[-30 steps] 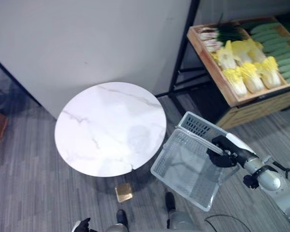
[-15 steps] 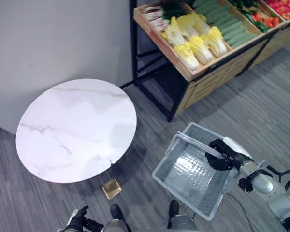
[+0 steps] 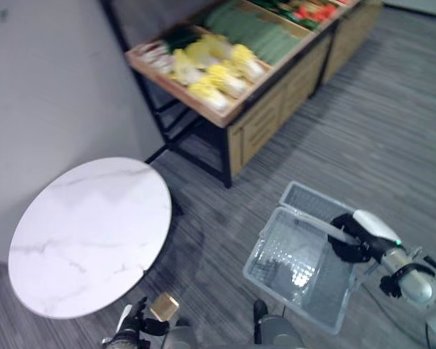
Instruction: Get the vegetables into the basket
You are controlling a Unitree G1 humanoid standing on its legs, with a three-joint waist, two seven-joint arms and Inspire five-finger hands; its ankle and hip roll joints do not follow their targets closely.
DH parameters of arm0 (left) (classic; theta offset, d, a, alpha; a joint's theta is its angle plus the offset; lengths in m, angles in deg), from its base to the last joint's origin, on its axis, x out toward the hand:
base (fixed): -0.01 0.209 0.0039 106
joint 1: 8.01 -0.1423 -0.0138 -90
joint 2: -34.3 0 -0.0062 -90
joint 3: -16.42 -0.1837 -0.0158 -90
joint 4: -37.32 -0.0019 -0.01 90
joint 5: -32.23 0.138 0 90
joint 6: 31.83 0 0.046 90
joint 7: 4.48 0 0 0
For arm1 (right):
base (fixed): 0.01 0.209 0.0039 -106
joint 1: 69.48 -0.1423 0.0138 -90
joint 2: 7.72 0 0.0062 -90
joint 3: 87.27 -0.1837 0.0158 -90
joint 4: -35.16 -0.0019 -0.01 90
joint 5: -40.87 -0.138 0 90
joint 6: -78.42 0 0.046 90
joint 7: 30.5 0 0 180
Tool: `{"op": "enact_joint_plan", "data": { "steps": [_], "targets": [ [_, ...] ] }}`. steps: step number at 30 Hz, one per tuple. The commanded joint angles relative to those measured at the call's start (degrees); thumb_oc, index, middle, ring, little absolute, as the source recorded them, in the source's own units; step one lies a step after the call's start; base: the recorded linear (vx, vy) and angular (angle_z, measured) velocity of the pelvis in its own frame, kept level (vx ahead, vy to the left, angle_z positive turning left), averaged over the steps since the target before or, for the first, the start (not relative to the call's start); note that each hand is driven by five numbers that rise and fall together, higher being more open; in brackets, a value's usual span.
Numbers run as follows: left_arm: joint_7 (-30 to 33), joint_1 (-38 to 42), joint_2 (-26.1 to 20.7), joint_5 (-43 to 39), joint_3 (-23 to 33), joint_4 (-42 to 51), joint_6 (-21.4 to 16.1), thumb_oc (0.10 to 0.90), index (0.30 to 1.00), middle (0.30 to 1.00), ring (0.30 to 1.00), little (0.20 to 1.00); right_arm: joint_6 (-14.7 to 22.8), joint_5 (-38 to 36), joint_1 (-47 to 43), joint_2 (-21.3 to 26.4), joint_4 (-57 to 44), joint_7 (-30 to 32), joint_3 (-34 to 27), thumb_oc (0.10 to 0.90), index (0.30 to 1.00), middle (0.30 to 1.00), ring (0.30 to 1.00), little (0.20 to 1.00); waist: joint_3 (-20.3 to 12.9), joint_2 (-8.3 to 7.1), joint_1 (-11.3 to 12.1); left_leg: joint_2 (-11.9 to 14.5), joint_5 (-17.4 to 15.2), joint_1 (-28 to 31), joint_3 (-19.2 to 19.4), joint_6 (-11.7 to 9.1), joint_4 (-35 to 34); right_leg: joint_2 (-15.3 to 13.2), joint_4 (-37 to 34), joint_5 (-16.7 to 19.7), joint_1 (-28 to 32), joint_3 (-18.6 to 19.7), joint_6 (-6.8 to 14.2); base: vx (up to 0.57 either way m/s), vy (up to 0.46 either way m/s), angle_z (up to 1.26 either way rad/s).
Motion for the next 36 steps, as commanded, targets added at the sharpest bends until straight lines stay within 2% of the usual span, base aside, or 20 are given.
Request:
{"op": "enact_joint_plan", "data": {
  "steps": [1,2,3,5,7,8,9,10,11,12,13,15,16,17,19,25,28,29,31,36],
  "targets": [
    [0.75,0.83,-1.35,-0.22,-1.93,-2.35,-0.46,0.9,1.0,1.0,1.0,1.0,3.86,-0.5,-9.33,1.86,-3.96,5.31,-1.35,0.4,0.3,0.3,0.3,0.3,1.43,-0.81,2.66,-3.02,2.98,-2.45,-4.18,2.92,1.19,-0.89,-4.57,-0.45,6.1,1.84,4.14,0.03,0.031,-1.11],
    [0.38,0.86,-1.68,-0.38,-2.18,-2.28,-0.6,0.9,1.0,1.0,1.0,1.0,3.84,-0.47,-10.59,1.74,-3.41,5.16,-0.31,0.4,0.3,0.3,0.3,0.3,1.32,-0.88,2.89,-3.91,2.78,-2.44,-5.58,3.09,1.27,-0.41,-4.68,-0.32,5.82,3.47,4.34,0.06,0.146,-1.32],
    [0.07,0.94,-1.8,-0.2,-2.44,-2.74,-0.43,0.9,1.0,1.0,1.0,1.0,3.72,-0.62,-10.47,1.34,-2.7,4.99,-0.03,0.4,0.3,0.3,0.3,0.3,0.64,-0.81,2.13,-3.16,2.33,-1.32,-2.71,3.49,0.37,-0.53,-4.58,-0.18,5.62,4.81,4.88,0.11,0.293,-1.51],
    [-0.45,1.17,-1.7,-0.09,-2.82,-3.35,-0.44,0.9,1.0,1.0,1.0,1.0,3.11,-0.36,-10.61,0.5,-0.35,4.83,0.87,0.4,0.3,0.3,0.3,0.3,-0.38,-1.43,1.74,-3.45,1.38,0.51,-0.04,4.94,-0.5,-1.72,-4.71,0.54,5.16,6.82,5.93,0.13,0.412,-1.31],
    [-0.82,1.34,-2.28,0.23,-2.88,-3.6,-0.45,0.9,1.0,1.0,1.0,1.0,2.44,-0.27,-11.37,-0.77,2.32,4.4,2.31,0.4,0.3,0.3,0.3,0.3,-0.83,-2.69,1.84,-4.26,-0.5,1.86,4.62,6.71,0.0,-3.47,-4.54,2.17,3.89,10.22,8.31,0.08,0.373,-0.98],
    [-0.95,1.3,-2.38,0.12,-2.71,-3.62,-0.37,0.9,1.0,1.0,1.0,1.0,2.34,-0.27,-11.57,-1.1,2.52,4.34,2.67,0.4,0.3,0.3,0.3,0.3,-0.89,-2.87,1.84,-4.46,-0.81,2.11,5.46,7.07,0.15,-3.83,-4.33,2.6,3.53,10.53,8.76,0.02,0.376,-1.11],
    [-0.77,1.77,-3.06,0.15,-2.01,-3.79,-0.28,0.9,1.0,1.0,1.0,1.0,1.91,0.02,-11.89,-1.79,3.56,4.73,2.61,0.4,0.3,0.3,0.3,0.3,-0.81,-3.57,1.82,-5.32,-1.95,2.43,7.66,8.15,0.82,-4.8,-4.4,4.02,2.29,12.09,10.13,0.01,0.249,-0.97],
    [-0.77,1.77,-3.06,0.15,-2.01,-3.79,-0.28,0.9,1.0,1.0,1.0,1.0,1.91,0.02,-11.89,-1.79,3.56,4.73,2.61,0.4,0.3,0.3,0.3,0.3,-0.81,-3.57,1.82,-5.32,-1.95,2.43,7.66,8.15,0.82,-4.8,-4.4,4.02,2.29,12.09,10.13,-0.03,0.352,-0.57],
    [-0.23,2.1,-3.7,-0.13,-1.05,-3.74,-0.32,0.9,1.0,1.0,1.0,1.0,1.33,0.42,-13.25,-3.07,6.65,5.77,3.21,0.4,0.3,0.3,0.3,0.3,-0.64,-4.32,2.12,-6.03,-3.0,2.44,9.68,8.82,1.52,-5.59,-4.64,5.85,0.67,12.62,11.35,-0.03,0.156,-0.29],
    [-0.23,2.1,-3.71,-0.13,-1.05,-3.74,-0.32,0.9,1.0,1.0,1.0,1.0,1.33,0.42,-13.25,-3.07,6.66,5.77,3.21,0.4,0.3,0.3,0.3,0.3,-0.64,-4.33,2.14,-6.03,-3.01,2.44,9.71,8.83,1.53,-5.59,-4.64,5.86,0.66,12.65,11.35,-0.05,0.239,-0.27],
    [0.09,2.16,-4.15,-0.06,-0.58,-3.55,-0.35,0.9,1.0,1.0,1.0,1.0,0.97,1.46,-13.48,-3.33,7.59,6.62,3.05,0.4,0.3,0.3,0.3,0.3,-0.3,-4.73,2.33,-6.2,-3.6,2.37,10.75,9.18,2.11,-6.23,-4.21,7.02,-0.39,11.62,12.02,-0.06,0.11,-0.53],
    [0.23,2.21,-5.09,0.88,-0.66,-3.07,-0.36,0.9,1.0,1.0,1.0,1.0,0.53,3.01,-12.43,-4.07,9.82,8.26,1.92,0.4,0.3,0.3,0.3,0.3,0.62,-4.35,3.14,-4.94,-3.43,2.13,12.67,9.16,1.96,-7.79,-0.63,6.38,-1.14,2.26,10.65,-0.1,0.09,-0.75],
    [0.23,2.21,-5.09,0.88,-0.69,-3.07,-0.36,0.9,1.0,1.0,1.0,1.0,0.54,3.03,-12.37,-4.07,9.81,8.27,1.87,0.4,0.3,0.3,0.3,0.3,0.61,-4.32,3.06,-4.93,-3.41,2.13,12.55,9.15,1.94,-7.8,-0.65,6.35,-1.08,2.13,10.64,-0.06,0.047,-0.61],
    [0.21,2.11,-5.15,0.95,-0.58,-3.0,-0.38,0.9,1.0,1.0,1.0,1.0,0.47,3.16,-11.91,-4.27,9.97,8.49,1.31,0.4,0.3,0.3,0.3,0.3,0.49,-4.1,3.28,-4.57,-3.06,2.12,13.15,9.14,1.55,-8.34,0.02,6.08,-0.71,-0.28,10.32,-0.03,0.032,-0.41],
    [-0.04,1.73,-5.23,1.1,-0.36,-2.8,-0.35,0.9,1.0,1.0,1.0,1.0,0.49,3.55,-10.45,-4.19,10.3,8.7,0.14,0.4,0.3,0.3,0.3,0.3,0.08,-3.73,3.42,-4.15,-2.44,2.42,13.71,8.96,0.38,-8.71,0.63,5.52,0.45,-2.81,9.75,-0.03,0.032,-0.24],
    [-0.6,1.25,-4.71,1.96,-0.62,-3.22,-0.26,0.9,1.0,1.0,1.0,1.0,0.49,3.58,-6.68,-4.75,11.31,9.17,-2.08,0.4,0.3,0.3,0.3,0.3,-1.56,-4.32,3.24,-4.11,-1.92,3.76,15.1,8.1,-1.55,-8.29,-3.67,5.9,2.17,-2.94,9.83,0.03,-0.044,-0.21],
    [-0.56,1.36,-4.29,1.76,-0.59,-3.15,-0.18,0.9,1.0,1.0,1.0,1.0,0.2,2.85,-6.13,-5.78,14.69,9.25,-1.45,0.4,0.3,0.3,0.3,0.3,-1.66,-4.49,3.0,-3.52,-1.49,4.5,15.26,7.36,-2.02,-7.26,-6.17,5.58,3.32,-3.57,9.17,0.04,-0.175,-0.19],
    [-0.47,1.46,-3.86,1.9,-1.02,-2.89,-0.12,0.9,1.0,1.0,1.0,1.0,-0.38,2.86,-4.88,-6.92,17.67,9.4,-1.14,0.4,0.3,0.3,0.3,0.3,-1.88,-4.07,2.76,-2.85,-0.89,4.97,14.85,6.61,-2.54,-6.54,-7.15,4.9,4.39,-4.0,8.6,0.03,-0.185,-0.01],
    [-0.41,1.56,-3.62,1.89,-1.17,-2.94,-0.06,0.9,1.0,1.0,1.0,1.0,-0.52,2.91,-4.41,-7.34,18.9,9.75,-1.25,0.4,0.3,0.3,0.3,0.3,-2.02,-3.9,2.61,-2.68,-0.79,5.13,14.55,6.41,-2.69,-6.31,-7.42,4.73,4.72,-4.15,8.49,0.03,-0.13,0.14],
    [0.25,1.16,-2.01,2.57,-2.94,-2.4,-0.31,0.9,1.0,1.0,1.0,1.0,-1.59,4.91,-2.91,-11.02,32.05,12.07,1.5,0.4,0.3,0.3,0.3,0.3,-2.74,-2.58,2.11,-1.46,-0.06,5.91,13.93,5.35,-3.05,-4.87,-8.17,3.74,6.0,-4.51,7.55,0.04,-0.117,0.07]
  ]
}}
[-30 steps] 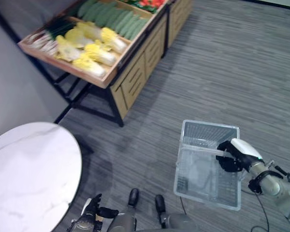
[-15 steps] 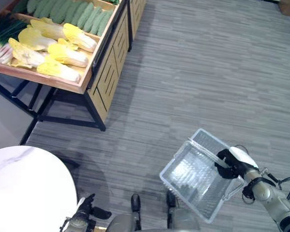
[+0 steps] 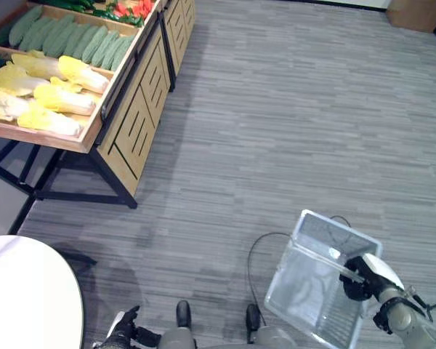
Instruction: Get the vegetables into the basket
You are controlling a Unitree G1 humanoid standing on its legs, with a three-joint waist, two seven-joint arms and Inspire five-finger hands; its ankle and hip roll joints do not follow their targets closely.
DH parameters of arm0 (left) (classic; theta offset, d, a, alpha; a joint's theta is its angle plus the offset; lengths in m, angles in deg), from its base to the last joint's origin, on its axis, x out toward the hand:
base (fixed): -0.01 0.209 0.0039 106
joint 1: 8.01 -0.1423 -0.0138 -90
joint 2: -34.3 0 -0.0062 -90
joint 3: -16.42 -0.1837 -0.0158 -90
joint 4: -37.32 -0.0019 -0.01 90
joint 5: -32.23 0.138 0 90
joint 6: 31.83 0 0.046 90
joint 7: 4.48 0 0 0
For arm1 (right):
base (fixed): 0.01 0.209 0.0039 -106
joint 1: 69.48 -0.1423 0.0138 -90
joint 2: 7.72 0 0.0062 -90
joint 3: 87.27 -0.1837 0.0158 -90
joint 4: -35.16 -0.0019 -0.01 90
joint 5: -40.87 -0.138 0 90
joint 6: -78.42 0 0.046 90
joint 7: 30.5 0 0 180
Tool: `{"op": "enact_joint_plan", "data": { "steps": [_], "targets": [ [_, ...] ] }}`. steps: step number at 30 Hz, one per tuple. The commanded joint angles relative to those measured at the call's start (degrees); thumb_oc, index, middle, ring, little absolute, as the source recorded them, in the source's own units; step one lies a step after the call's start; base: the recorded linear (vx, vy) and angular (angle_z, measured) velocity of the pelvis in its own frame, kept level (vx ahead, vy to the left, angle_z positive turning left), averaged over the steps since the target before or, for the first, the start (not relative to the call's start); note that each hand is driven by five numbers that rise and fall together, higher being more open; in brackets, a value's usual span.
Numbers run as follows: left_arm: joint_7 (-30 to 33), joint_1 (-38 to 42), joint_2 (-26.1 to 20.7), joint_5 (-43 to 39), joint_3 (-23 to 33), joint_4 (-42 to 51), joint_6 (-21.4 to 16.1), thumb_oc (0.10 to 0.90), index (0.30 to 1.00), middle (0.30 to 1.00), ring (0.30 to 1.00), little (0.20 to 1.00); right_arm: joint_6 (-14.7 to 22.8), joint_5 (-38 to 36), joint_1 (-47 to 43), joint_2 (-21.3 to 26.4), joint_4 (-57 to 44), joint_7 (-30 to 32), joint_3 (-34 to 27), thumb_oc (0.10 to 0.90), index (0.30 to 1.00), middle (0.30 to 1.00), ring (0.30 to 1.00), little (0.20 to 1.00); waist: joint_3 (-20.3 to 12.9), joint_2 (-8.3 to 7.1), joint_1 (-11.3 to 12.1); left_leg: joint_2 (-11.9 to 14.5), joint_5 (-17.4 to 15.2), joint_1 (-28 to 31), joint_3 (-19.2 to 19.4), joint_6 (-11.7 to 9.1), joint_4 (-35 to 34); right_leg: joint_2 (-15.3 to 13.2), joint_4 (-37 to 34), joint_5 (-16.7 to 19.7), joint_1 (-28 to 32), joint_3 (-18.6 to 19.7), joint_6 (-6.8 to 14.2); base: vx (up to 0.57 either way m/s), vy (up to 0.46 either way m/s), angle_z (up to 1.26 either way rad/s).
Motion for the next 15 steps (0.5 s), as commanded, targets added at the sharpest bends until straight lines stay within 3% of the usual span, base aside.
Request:
{"op": "enact_joint_plan", "data": {
  "steps": [1,3,9,13,15],
  "targets": [
    [0.88,2.85,0.23,1.26,0.13,-1.74,-1.79,0.9,1.0,1.0,1.0,1.0,0.88,-0.6,-2.01,3.69,-1.88,3.99,-2.07,0.4,0.3,0.3,0.3,0.3,-1.18,-1.16,0.58,-0.64,-3.92,1.96,-0.13,-0.78,0.08,-2.15,0.35,1.67,-2.61,2.43,3.48,0.02,-0.056,0.15],
    [0.94,2.84,0.36,1.51,-0.21,-1.85,-1.8,0.9,1.0,1.0,1.0,1.0,0.77,-0.4,-2.0,3.42,-0.53,3.95,-1.47,0.4,0.3,0.3,0.3,0.3,-1.28,-1.09,0.55,-0.5,-3.9,2.07,-0.09,-0.87,0.08,-2.05,0.35,1.55,-2.5,2.47,3.41,0.02,-0.029,0.05],
    [2.74,3.23,0.87,2.08,-1.3,-2.4,-1.64,0.9,1.0,1.0,1.0,1.0,-0.29,-5.01,-2.38,-3.07,15.96,5.22,-0.52,0.4,0.3,0.3,0.3,0.3,-2.01,-0.56,0.64,0.2,-4.03,3.34,-0.36,-1.37,0.45,-1.25,0.35,0.89,-1.1,2.73,2.71,0.05,-0.049,-0.02],
    [3.71,3.76,0.95,1.59,-1.15,-2.34,-1.36,0.9,1.0,1.0,1.0,1.0,-0.82,-5.96,-2.54,-4.95,18.55,5.5,-0.19,0.4,0.3,0.3,0.3,0.3,-1.89,-0.47,0.6,0.44,-4.0,3.57,-0.72,-1.54,0.46,-1.15,0.86,0.38,-0.85,2.51,2.5,0.01,-0.037,0.0],
    [5.4,4.98,1.29,0.57,-1.71,-1.75,-1.08,0.9,1.0,1.0,1.0,1.0,-1.54,-8.42,-3.73,-8.41,21.53,6.51,0.41,0.4,0.3,0.3,0.3,0.3,-0.65,0.11,0.7,1.37,-3.54,3.01,-1.53,-1.8,0.96,-0.47,5.74,-1.72,-2.91,2.47,1.49,-0.02,-0.101,0.02]
  ]
}}
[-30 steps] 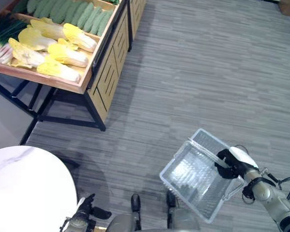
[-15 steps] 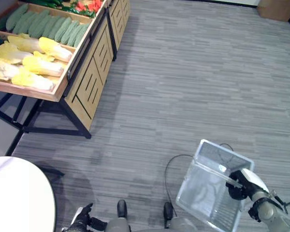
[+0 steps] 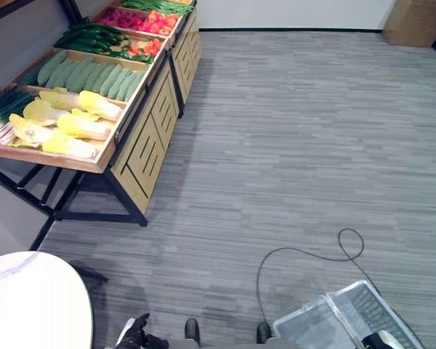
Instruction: Get the vegetables into the basket
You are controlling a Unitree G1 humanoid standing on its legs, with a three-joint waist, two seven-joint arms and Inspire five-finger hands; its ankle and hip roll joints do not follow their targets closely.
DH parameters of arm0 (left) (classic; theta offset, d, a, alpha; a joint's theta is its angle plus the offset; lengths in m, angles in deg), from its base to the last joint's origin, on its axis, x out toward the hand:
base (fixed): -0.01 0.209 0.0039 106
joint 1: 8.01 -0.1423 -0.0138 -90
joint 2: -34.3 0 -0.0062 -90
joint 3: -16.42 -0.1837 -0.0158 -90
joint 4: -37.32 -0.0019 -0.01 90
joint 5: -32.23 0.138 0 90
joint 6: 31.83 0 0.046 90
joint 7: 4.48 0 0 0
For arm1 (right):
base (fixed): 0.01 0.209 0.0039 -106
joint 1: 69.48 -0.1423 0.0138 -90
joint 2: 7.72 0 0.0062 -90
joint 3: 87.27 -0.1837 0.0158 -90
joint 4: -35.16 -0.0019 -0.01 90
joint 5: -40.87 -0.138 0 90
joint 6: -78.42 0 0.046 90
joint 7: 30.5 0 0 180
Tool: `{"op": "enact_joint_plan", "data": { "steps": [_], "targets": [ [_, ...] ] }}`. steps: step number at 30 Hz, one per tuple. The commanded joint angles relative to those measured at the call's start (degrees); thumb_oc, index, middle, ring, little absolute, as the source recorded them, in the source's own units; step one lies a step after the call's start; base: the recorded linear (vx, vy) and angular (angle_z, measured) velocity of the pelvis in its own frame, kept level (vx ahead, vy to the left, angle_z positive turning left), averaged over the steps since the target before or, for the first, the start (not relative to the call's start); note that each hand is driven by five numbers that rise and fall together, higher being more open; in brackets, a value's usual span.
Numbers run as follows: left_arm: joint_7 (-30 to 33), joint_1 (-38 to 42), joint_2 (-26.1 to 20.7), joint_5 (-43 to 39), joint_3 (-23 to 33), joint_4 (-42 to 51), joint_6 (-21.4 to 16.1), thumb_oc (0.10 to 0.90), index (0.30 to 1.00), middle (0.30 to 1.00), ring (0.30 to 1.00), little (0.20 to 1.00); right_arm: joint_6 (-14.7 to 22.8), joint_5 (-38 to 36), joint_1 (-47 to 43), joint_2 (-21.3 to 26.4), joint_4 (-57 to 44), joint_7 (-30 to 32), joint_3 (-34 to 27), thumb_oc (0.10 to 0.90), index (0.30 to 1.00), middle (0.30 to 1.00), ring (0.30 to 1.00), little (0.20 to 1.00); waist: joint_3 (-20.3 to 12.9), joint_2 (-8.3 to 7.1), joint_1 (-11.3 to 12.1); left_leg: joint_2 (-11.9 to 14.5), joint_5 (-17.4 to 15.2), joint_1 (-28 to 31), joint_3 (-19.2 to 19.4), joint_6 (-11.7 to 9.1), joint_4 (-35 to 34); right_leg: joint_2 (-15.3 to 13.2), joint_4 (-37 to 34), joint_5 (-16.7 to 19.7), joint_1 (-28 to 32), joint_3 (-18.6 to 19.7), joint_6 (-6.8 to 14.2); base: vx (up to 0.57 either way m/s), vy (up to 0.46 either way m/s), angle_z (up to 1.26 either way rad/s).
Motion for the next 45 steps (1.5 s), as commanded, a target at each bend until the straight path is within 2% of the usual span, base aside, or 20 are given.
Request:
{"op": "enact_joint_plan", "data": {
  "steps": [1,6,11,13,14,15,18,19,20,22,24,27,30,34,38,39,41,43,44,45],
  "targets": [
    [3.02,5.37,-0.77,-0.75,-0.31,-1.03,-1.05,0.9,1.0,1.0,1.0,1.0,0.44,-4.27,-4.99,0.5,0.32,4.1,0.44,0.4,0.3,0.3,0.3,0.3,2.26,-2.34,0.94,0.5,-3.68,2.4,-1.03,-0.88,1.17,-1.49,6.16,-1.71,-4.08,2.85,1.95,0.01,-0.082,0.05],
    [3.51,5.44,0.1,-1.76,-0.56,-0.87,-0.85,0.9,1.0,1.0,1.0,1.0,0.25,-5.54,-5.27,-2.03,1.29,3.99,1.72,0.4,0.3,0.3,0.3,0.3,3.23,-1.84,0.96,1.34,-3.47,1.91,-1.9,-1.46,2.77,-0.61,7.28,-2.72,-4.23,2.29,0.91,0.02,-0.1,0.06],
    [3.2,5.05,0.94,-1.86,-1.03,-0.78,-0.71,0.9,1.0,1.0,1.0,1.0,0.63,-5.5,-4.69,-2.4,0.24,3.83,2.62,0.4,0.3,0.3,0.3,0.3,4.32,-1.32,0.91,2.5,-3.07,-0.02,-3.27,-2.45,6.61,0.37,7.26,-3.96,-3.46,1.3,-0.48,0.02,-0.133,0.21],
    [3.43,5.53,1.52,-2.32,-1.07,-0.96,-0.57,0.9,1.0,1.0,1.0,1.0,0.76,-5.63,-4.76,-1.78,-0.56,4.01,2.65,0.4,0.3,0.3,0.3,0.3,5.87,-1.45,0.8,1.59,-2.21,-4.0,-3.42,-3.55,15.09,-0.08,8.1,-4.69,-2.91,0.4,-1.45,-0.01,-0.116,0.34],
    [3.43,5.54,1.52,-2.32,-1.07,-0.97,-0.57,0.9,1.0,1.0,1.0,1.0,0.76,-5.62,-4.77,-1.78,-0.56,4.01,2.64,0.4,0.3,0.3,0.3,0.3,5.85,-1.44,0.73,1.58,-2.28,-4.15,-3.51,-3.55,15.27,-0.09,8.12,-4.7,-2.94,0.33,-1.45,0.0,-0.052,0.43],
    [3.85,5.85,1.86,-3.16,-1.34,-0.95,-0.66,0.9,1.0,1.0,1.0,1.0,0.56,-6.0,-5.5,-1.23,-0.54,4.35,2.62,0.4,0.3,0.3,0.3,0.3,6.73,-1.32,1.4,-0.22,-1.63,-6.41,-5.1,-3.29,16.27,-0.57,8.14,-4.85,-2.48,0.22,-1.24,0.01,-0.014,0.37],
    [4.09,6.15,2.18,-3.36,-1.54,-1.1,-0.74,0.9,1.0,1.0,1.0,1.0,0.64,-6.38,-5.81,-0.88,-0.29,4.74,2.46,0.4,0.3,0.3,0.3,0.3,6.69,-1.14,1.49,-0.06,-1.74,-8.19,-3.99,-2.71,13.23,-1.3,7.51,-5.04,-2.0,-0.24,-0.78,0.09,0.046,0.19],
    [4.34,6.38,2.31,-3.46,-2.13,-1.03,-0.85,0.9,1.0,1.0,1.0,1.0,0.65,-6.75,-6.02,-0.41,-0.2,5.07,2.45,0.4,0.3,0.3,0.3,0.3,6.43,-0.57,2.04,1.74,1.33,-10.77,-2.71,-2.46,8.37,-1.41,7.03,-5.44,-1.42,-0.8,-0.44,0.18,0.099,0.43],
    [4.52,6.51,2.41,-3.3,-2.39,-1.17,-0.77,0.9,1.0,1.0,1.0,1.0,0.63,-6.67,-6.09,-0.32,-0.14,5.27,2.57,0.4,0.3,0.3,0.3,0.3,6.36,-0.39,2.38,1.96,2.49,-11.42,-2.85,-2.53,6.44,-1.33,6.88,-5.79,-0.95,-0.74,-0.3,0.18,0.098,0.31],
    [4.7,6.54,2.34,-3.23,-2.25,-1.58,-0.76,0.9,1.0,1.0,1.0,1.0,0.73,-6.58,-6.51,-0.41,0.19,5.57,2.95,0.4,0.3,0.3,0.3,0.3,6.1,-0.35,3.33,2.03,3.97,-12.8,-3.44,-3.07,3.45,-1.24,6.46,-6.74,0.73,-0.06,0.1,0.25,0.122,0.16],
    [4.97,6.24,2.07,-3.27,-1.9,-2.09,-0.83,0.9,1.0,1.0,1.0,1.0,0.78,-6.29,-6.34,-0.59,-0.29,5.54,3.21,0.4,0.3,0.3,0.3,0.3,5.66,-0.61,3.99,2.37,5.19,-12.85,-3.0,-3.59,3.31,-1.77,5.85,-7.35,2.79,1.09,0.66,0.34,0.2,-0.18],
    [4.89,5.55,1.79,-2.45,-1.67,-2.91,-0.76,0.9,1.0,1.0,1.0,1.0,0.58,-5.97,-5.88,-1.34,0.3,5.4,3.13,0.4,0.3,0.3,0.3,0.3,4.27,-1.21,4.61,1.64,4.17,-11.7,-1.55,-2.48,3.57,-3.93,5.87,-7.73,4.2,1.46,2.05,0.26,0.243,-0.41],
    [4.66,5.98,1.07,-1.47,-2.25,-2.92,-0.89,0.9,1.0,1.0,1.0,1.0,0.22,-6.0,-6.15,-1.99,0.11,5.21,3.06,0.4,0.3,0.3,0.3,0.3,3.95,-2.81,4.77,0.03,1.54,-12.16,-0.41,-0.69,5.94,-6.92,6.83,-6.0,3.22,2.35,3.82,0.19,0.288,-0.18],
    [4.89,7.17,-0.18,-1.59,-2.27,-2.37,-1.11,0.9,1.0,1.0,1.0,1.0,-0.09,-6.13,-8.23,-2.81,0.57,5.16,3.82,0.4,0.3,0.3,0.3,0.3,4.02,-4.64,5.1,-2.37,-1.84,-12.93,0.89,1.6,8.38,-10.31,8.86,1.22,0.52,4.0,5.83,0.12,0.223,-0.04],
    [5.07,8.35,-1.44,-1.92,-2.16,-1.64,-1.11,0.9,1.0,1.0,1.0,1.0,-0.38,-5.8,-10.21,-3.25,-0.3,5.19,5.02,0.4,0.3,0.3,0.3,0.3,4.13,-5.83,5.46,-4.34,-3.68,-12.46,1.42,3.4,8.35,-12.12,12.27,8.64,-2.41,4.99,6.71,0.1,0.194,-0.05],
    [5.06,8.35,-1.45,-1.92,-2.15,-1.64,-1.1,0.9,1.0,1.0,1.0,1.0,-0.38,-5.81,-10.23,-3.26,-0.3,5.19,5.03,0.4,0.3,0.3,0.3,0.3,4.13,-5.86,5.5,-4.35,-3.69,-12.46,1.48,3.42,8.35,-12.14,12.28,8.65,-2.45,5.05,6.73,0.09,0.192,-0.24],
    [5.09,9.23,-2.24,-2.54,-1.6,-1.24,-0.92,0.9,1.0,1.0,1.0,1.0,-0.57,-5.96,-11.15,-3.8,-0.39,5.2,5.22,0.4,0.3,0.3,0.3,0.3,4.34,-5.54,5.84,-5.33,-5.24,-10.98,1.11,4.76,7.83,-12.23,18.19,9.85,-4.27,4.12,6.29,0.14,0.227,-0.17],
    [5.14,9.72,-2.55,-2.8,-1.7,-1.04,-0.87,0.9,1.0,1.0,1.0,1.0,-0.42,-6.32,-11.12,-3.99,-0.34,5.1,5.28,0.4,0.3,0.3,0.3,0.3,4.68,-5.24,5.18,-5.75,-5.82,-9.68,0.29,5.15,7.71,-10.19,19.93,9.19,-5.99,5.55,5.45,0.13,0.135,-0.1],
    [5.2,10.16,-2.64,-2.79,-1.83,-1.09,-0.94,0.9,1.0,1.0,1.0,1.0,-0.15,-6.69,-11.15,-4.17,0.13,5.05,5.44,0.4,0.3,0.3,0.3,0.3,5.38,-4.88,4.51,-5.97,-6.11,-8.56,-0.42,5.31,7.47,-7.68,20.54,6.67,-7.67,6.9,4.53,0.18,0.138,0.06],
    [4.97,10.35,-2.77,-2.81,-1.88,-1.33,-1.01,0.9,1.0,1.0,1.0,1.0,0.12,-7.04,-11.2,-4.42,0.12,5.01,5.84,0.4,0.3,0.3,0.3,0.3,5.94,-3.96,3.98,-5.73,-6.41,-7.38,-1.54,5.44,7.12,-4.32,20.11,1.92,-11.13,7.34,3.11,0.15,0.093,0.34]
  ]
}}
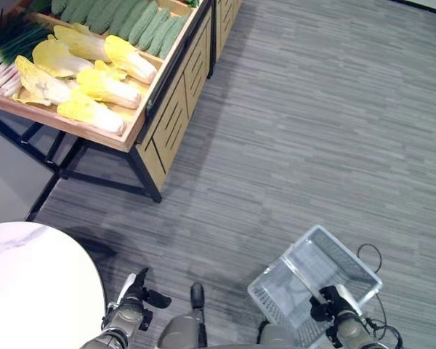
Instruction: Get the vegetables into the basket
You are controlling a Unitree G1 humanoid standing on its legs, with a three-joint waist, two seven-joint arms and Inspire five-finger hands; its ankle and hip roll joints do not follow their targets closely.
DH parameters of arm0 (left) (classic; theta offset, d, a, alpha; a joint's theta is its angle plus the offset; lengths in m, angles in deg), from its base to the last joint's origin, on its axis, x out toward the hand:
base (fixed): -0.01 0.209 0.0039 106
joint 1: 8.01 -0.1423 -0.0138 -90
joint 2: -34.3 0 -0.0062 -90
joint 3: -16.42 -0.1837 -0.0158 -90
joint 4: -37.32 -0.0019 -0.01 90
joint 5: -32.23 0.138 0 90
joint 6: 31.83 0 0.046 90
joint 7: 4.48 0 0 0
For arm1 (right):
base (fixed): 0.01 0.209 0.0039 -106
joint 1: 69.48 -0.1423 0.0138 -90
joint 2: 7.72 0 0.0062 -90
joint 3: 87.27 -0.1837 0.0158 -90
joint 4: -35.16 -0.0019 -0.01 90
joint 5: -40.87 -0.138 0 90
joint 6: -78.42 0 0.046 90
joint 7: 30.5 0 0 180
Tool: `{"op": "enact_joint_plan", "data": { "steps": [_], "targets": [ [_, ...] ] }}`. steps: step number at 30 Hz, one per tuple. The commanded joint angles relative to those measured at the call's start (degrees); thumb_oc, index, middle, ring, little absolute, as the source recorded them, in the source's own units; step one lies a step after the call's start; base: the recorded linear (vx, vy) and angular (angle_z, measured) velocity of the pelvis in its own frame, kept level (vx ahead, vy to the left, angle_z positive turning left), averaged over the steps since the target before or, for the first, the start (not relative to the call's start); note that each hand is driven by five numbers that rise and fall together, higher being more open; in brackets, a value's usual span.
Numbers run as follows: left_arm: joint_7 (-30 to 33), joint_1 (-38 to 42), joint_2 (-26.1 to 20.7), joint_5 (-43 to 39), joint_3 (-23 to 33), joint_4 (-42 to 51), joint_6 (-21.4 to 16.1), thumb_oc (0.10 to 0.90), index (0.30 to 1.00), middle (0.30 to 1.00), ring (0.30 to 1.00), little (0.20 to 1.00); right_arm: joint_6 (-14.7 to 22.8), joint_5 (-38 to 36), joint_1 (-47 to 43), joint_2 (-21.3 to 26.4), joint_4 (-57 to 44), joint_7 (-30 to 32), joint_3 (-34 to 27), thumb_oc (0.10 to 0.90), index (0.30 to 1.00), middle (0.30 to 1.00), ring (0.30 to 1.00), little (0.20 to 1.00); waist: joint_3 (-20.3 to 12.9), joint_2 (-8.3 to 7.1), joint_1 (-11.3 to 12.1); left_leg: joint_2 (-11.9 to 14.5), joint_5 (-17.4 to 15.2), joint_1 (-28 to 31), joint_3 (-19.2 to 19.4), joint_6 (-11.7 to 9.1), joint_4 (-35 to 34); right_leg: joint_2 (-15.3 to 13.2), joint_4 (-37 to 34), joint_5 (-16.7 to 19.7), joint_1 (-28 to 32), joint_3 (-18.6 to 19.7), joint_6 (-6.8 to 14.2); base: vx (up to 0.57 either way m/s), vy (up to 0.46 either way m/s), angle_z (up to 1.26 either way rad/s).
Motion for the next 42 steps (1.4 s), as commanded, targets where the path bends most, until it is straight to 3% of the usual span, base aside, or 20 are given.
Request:
{"op": "enact_joint_plan", "data": {
  "steps": [1,3,5,10,11,13,16,17,20,22,23,24,25,29,31,32,34,36,41,42],
  "targets": [
    [0.94,-0.98,-0.44,-0.02,2.19,0.05,-0.77,0.9,1.0,1.0,1.0,1.0,-0.36,-2.18,2.76,3.86,-0.61,1.57,0.99,0.4,0.3,0.3,0.3,0.3,0.77,1.07,-0.88,2.97,-3.94,-4.1,-4.19,-5.08,7.13,4.79,-13.88,6.85,0.07,1.7,-1.2,0.17,0.061,0.5],
    [0.76,-0.91,-0.21,-0.03,2.04,-0.26,-0.72,0.9,1.0,1.0,1.0,1.0,-0.2,-2.9,2.5,3.97,-0.16,1.86,0.81,0.4,0.3,0.3,0.3,0.3,1.86,1.49,-1.49,2.65,-4.84,-2.14,-5.35,-5.02,6.85,6.55,-15.62,4.86,-3.03,0.99,-1.6,0.16,0.002,0.49],
    [0.71,-0.83,-0.03,0.18,2.06,-1.01,-0.67,0.9,1.0,1.0,1.0,1.0,-0.2,-3.02,2.07,4.05,-0.3,2.05,1.22,0.4,0.3,0.3,0.3,0.3,2.81,1.18,-2.83,1.64,-5.8,0.22,-6.76,-5.14,6.42,7.98,-19.92,6.63,-6.59,1.86,-1.2,0.21,-0.047,0.44],
    [0.5,-1.07,0.39,0.64,2.62,-2.12,-0.72,0.9,1.0,1.0,1.0,1.0,-0.31,-2.95,2.57,4.19,-0.54,2.08,0.71,0.4,0.3,0.3,0.3,0.3,3.88,0.74,-4.89,0.77,-8.51,3.96,-9.64,-5.74,7.33,7.58,-26.9,10.97,-9.29,2.05,0.2,0.23,-0.098,0.48],
    [0.31,-1.62,0.66,0.42,3.17,-2.72,-0.65,0.9,1.0,1.0,1.0,1.0,-0.45,-2.74,2.79,4.29,-0.64,1.99,0.42,0.4,0.3,0.3,0.3,0.3,3.73,0.47,-5.16,0.56,-9.59,5.34,-10.38,-6.07,7.52,6.94,-28.46,12.19,-9.39,0.37,0.62,0.31,-0.218,0.69],
    [0.11,-3.07,1.54,0.38,3.76,-3.23,-0.41,0.9,1.0,1.0,1.0,1.0,-0.54,-2.43,3.3,4.64,0.21,1.91,0.39,0.4,0.3,0.3,0.3,0.3,2.16,0.37,-4.87,0.97,-10.79,7.27,-10.91,-6.84,7.64,6.68,-28.59,12.96,-6.84,-0.8,-0.29,0.33,-0.273,0.69],
    [-0.14,-3.79,2.25,-0.4,4.09,-3.56,-0.14,0.9,1.0,1.0,1.0,1.0,-0.23,-1.69,3.92,5.39,-0.71,1.61,1.03,0.4,0.3,0.3,0.3,0.3,0.57,1.35,-4.75,4.39,-9.39,8.69,-11.63,-9.3,8.32,8.22,-26.03,10.71,-5.88,-2.87,-2.14,0.24,-0.309,0.23],
    [-0.14,-3.79,2.25,-0.4,4.09,-3.56,-0.14,0.9,1.0,1.0,1.0,1.0,-0.23,-1.69,3.92,5.39,-0.71,1.61,1.03,0.4,0.3,0.3,0.3,0.3,0.57,1.35,-4.75,4.39,-9.39,8.69,-11.63,-9.3,8.32,8.22,-26.03,10.71,-5.88,-2.87,-2.14,0.16,-0.259,0.09],
    [-0.08,-3.97,3.02,-0.66,3.44,-2.94,-0.12,0.9,1.0,1.0,1.0,1.0,0.42,-1.54,4.43,7.49,-1.88,1.78,1.28,0.4,0.3,0.3,0.3,0.3,0.86,1.85,-4.57,6.87,-3.99,5.48,-12.89,-12.53,15.79,9.59,-25.2,7.59,-3.9,-4.67,-4.62,0.14,-0.308,0.14],
    [-0.08,-3.96,3.02,-0.66,3.44,-2.94,-0.12,0.9,1.0,1.0,1.0,1.0,0.42,-1.54,4.43,7.49,-1.87,1.78,1.28,0.4,0.3,0.3,0.3,0.3,0.84,1.87,-4.64,6.87,-4.05,5.37,-12.97,-12.54,15.92,9.57,-25.19,7.57,-3.92,-4.74,-4.63,0.04,-0.123,0.15],
    [-0.01,-3.62,3.05,-0.9,3.26,-2.63,-0.11,0.9,1.0,1.0,1.0,1.0,0.52,-1.56,4.66,8.01,-2.1,1.93,1.08,0.4,0.3,0.3,0.3,0.3,1.35,1.68,-4.66,7.0,-2.55,3.55,-12.93,-12.97,19.67,9.57,-25.07,7.01,-3.36,-5.07,-5.26,0.06,-0.215,0.19],
    [0.05,-3.16,3.16,-1.08,2.87,-2.31,-0.07,0.9,1.0,1.0,1.0,1.0,0.49,-1.44,5.24,8.76,-2.57,2.15,0.9,0.4,0.3,0.3,0.3,0.3,2.57,1.49,-4.37,7.4,-0.48,0.7,-11.83,-13.29,25.12,9.67,-25.18,5.74,-1.45,-5.62,-6.54,0.09,-0.297,0.25],
    [0.19,-2.73,3.26,-1.35,2.62,-2.33,0.09,0.9,1.0,1.0,1.0,1.0,0.41,-1.96,5.44,8.95,-1.97,2.26,0.37,0.4,0.3,0.3,0.3,0.3,2.85,1.22,-4.43,7.41,0.62,-1.21,-10.53,-13.0,25.59,9.19,-25.48,5.34,-0.71,-6.33,-6.87,0.07,-0.238,0.25],
    [0.78,-1.47,3.72,-1.15,1.4,-2.38,0.12,0.9,1.0,1.0,1.0,1.0,0.47,-3.36,6.06,9.31,-1.47,3.1,-0.82,0.4,0.3,0.3,0.3,0.3,3.83,1.54,-4.64,7.71,-1.17,-7.16,-3.17,-11.62,17.66,8.09,-27.77,4.61,1.44,-9.3,-6.28,0.04,-0.087,0.48],
    [0.88,-1.21,3.86,-0.98,1.3,-2.6,0.19,0.9,1.0,1.0,1.0,1.0,0.44,-3.44,6.08,9.24,-1.23,3.1,-0.89,0.4,0.3,0.3,0.3,0.3,3.74,1.53,-4.52,7.41,-1.42,-8.21,-2.25,-11.42,16.19,8.07,-28.21,4.47,1.77,-9.44,-6.08,0.09,-0.007,0.55],
    [0.91,-1.12,3.82,-0.53,1.29,-3.0,0.48,0.9,1.0,1.0,1.0,1.0,0.36,-3.45,6.54,9.04,-1.43,3.07,-0.8,0.4,0.3,0.3,0.3,0.3,3.44,2.04,-4.41,7.76,1.72,-10.48,0.89,-11.75,12.07,8.82,-29.06,4.11,2.91,-10.13,-6.02,0.22,0.013,0.31],
    [1.0,-1.56,3.57,0.11,1.5,-3.5,0.61,0.9,1.0,1.0,1.0,1.0,0.35,-3.44,6.71,8.7,-1.55,3.14,-0.55,0.4,0.3,0.3,0.3,0.3,3.29,2.35,-3.43,8.23,5.44,-11.98,1.37,-12.11,8.03,10.1,-29.41,3.25,4.43,-9.57,-6.02,0.26,0.038,0.11],
    [0.87,-2.09,3.15,0.48,1.9,-4.27,0.71,0.9,1.0,1.0,1.0,1.0,0.39,-2.75,6.65,8.5,-1.46,3.04,0.12,0.4,0.3,0.3,0.3,0.3,3.2,2.25,-2.51,8.34,6.69,-11.81,0.26,-12.4,6.35,10.73,-29.49,2.05,6.34,-8.56,-6.09,0.24,0.08,-0.28],
    [0.84,-3.48,3.2,0.42,2.55,-4.67,0.76,0.9,1.0,1.0,1.0,1.0,0.08,-2.49,7.03,7.76,-0.67,2.87,-0.22,0.4,0.3,0.3,0.3,0.3,1.98,2.09,-2.17,7.98,5.76,-7.98,1.83,-11.19,2.73,9.7,-29.32,1.12,8.25,-6.83,-4.91,0.21,0.189,-0.45],
    [0.85,-3.45,3.15,0.49,2.47,-4.62,0.58,0.9,1.0,1.0,1.0,1.0,-0.44,-2.16,5.95,7.25,0.36,2.63,0.1,0.4,0.3,0.3,0.3,0.3,1.37,1.42,-2.0,7.25,4.25,-6.6,3.38,-10.0,2.79,7.79,-29.55,1.79,8.53,-5.94,-3.63,0.13,0.217,-0.3]
  ]
}}
